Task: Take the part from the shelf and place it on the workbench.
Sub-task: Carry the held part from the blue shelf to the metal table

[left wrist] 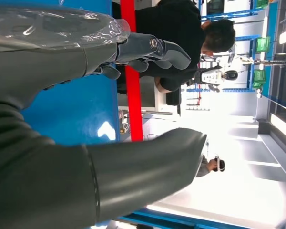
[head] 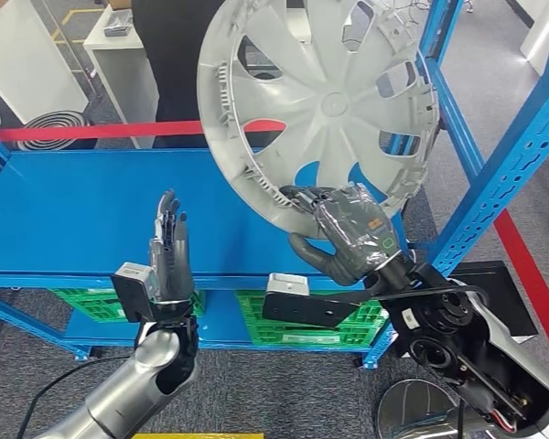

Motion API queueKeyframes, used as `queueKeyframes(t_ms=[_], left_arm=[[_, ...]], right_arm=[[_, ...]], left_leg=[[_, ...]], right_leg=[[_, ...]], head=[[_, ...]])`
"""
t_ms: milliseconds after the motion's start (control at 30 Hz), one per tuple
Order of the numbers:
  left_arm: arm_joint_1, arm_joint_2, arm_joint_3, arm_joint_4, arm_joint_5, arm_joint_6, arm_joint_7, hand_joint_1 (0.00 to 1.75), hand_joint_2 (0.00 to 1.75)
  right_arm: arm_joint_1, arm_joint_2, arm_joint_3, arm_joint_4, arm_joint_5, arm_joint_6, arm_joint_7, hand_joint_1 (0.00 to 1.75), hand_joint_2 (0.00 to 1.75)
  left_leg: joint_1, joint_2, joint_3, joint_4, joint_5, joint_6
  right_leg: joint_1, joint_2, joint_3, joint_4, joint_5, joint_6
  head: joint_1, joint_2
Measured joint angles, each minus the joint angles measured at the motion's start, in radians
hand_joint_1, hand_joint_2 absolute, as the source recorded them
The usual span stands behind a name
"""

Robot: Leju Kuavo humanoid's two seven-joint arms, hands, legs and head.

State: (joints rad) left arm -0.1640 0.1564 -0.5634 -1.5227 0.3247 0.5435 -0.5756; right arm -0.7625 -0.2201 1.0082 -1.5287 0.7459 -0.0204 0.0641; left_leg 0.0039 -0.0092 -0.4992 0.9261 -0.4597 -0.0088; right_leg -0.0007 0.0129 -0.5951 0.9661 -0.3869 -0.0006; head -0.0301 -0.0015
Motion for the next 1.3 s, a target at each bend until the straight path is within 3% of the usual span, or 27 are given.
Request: queueKeyframes(t_ms=[1300], left_arm=[[-0.011, -0.008, 0.000, 0.025, -0.037, 0.055, -0.003, 0.00, 1.75]], right_arm=[[0.010, -0.009, 0.001, -0.033, 0.000, -0.001, 0.000, 1.75, 1.75]], left_leg=[[0.000, 0.000, 0.000, 0.000, 0.000, 0.000]], right_leg=[[0.000, 0.000, 0.000, 0.000, 0.000, 0.000]], head=[[0.000, 0.000]])
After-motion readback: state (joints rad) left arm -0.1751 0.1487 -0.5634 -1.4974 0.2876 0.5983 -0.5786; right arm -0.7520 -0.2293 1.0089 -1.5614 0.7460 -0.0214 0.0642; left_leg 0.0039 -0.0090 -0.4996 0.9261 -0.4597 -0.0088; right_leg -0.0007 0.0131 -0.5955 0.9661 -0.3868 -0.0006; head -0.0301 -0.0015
